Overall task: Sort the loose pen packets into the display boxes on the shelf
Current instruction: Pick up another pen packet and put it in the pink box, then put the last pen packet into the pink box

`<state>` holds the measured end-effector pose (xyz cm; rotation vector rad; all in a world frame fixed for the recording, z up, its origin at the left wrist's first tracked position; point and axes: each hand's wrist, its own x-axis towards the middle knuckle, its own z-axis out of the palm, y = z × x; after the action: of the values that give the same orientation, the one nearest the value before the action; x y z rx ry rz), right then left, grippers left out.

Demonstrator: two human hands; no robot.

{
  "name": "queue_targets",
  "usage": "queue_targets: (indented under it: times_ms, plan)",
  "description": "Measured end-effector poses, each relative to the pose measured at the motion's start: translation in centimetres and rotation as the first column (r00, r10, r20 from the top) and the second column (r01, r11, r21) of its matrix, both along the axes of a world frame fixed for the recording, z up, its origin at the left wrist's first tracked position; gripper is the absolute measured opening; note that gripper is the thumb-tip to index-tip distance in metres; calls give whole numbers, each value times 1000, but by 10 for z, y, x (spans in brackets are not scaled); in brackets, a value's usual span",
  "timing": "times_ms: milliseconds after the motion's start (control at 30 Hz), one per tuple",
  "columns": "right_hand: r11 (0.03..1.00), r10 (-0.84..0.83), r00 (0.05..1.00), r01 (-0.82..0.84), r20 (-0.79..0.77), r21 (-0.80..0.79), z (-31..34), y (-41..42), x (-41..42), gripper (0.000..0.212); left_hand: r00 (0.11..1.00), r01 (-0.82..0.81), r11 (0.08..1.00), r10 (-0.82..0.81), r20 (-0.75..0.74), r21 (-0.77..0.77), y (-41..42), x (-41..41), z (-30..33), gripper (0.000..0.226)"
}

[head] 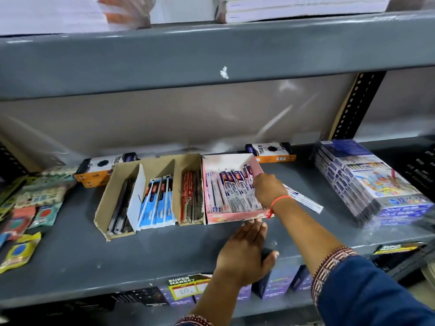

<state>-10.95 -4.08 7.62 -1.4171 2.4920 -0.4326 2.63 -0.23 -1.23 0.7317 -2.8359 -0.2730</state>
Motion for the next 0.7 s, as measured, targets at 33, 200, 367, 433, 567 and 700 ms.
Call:
queue_targets:
  times_ms: [33,200,367,433,567,700]
  plan:
    - [1000,-1,1000,1,-21,-6,1,1,1,31,1000,3,1000,-3,4,-3,0,0,0,68]
    - [960,-106,994,102,-4,-259,13,13,-7,33,1000,-1,1000,1,-4,-4,0,-1,0,68]
    - [954,-261,965,260,12,-151,5,43,-40,32,1000,-5,1000,5,-12,-4,-2,1,1,67]
    - [958,-283,959,284,-14,45,-5,59,-55,38,1000,1,1000,-1,13,6,-3,2,3,67]
    - [958,-258,963,265,-74,106,-20,75,-66,36,999,-16,1000,16,42,18,-7,10,2,64]
    - [952,-297,954,293,32,91,-22,75,-70,34,996,-75,997,73,53,28,-10,23,1,62]
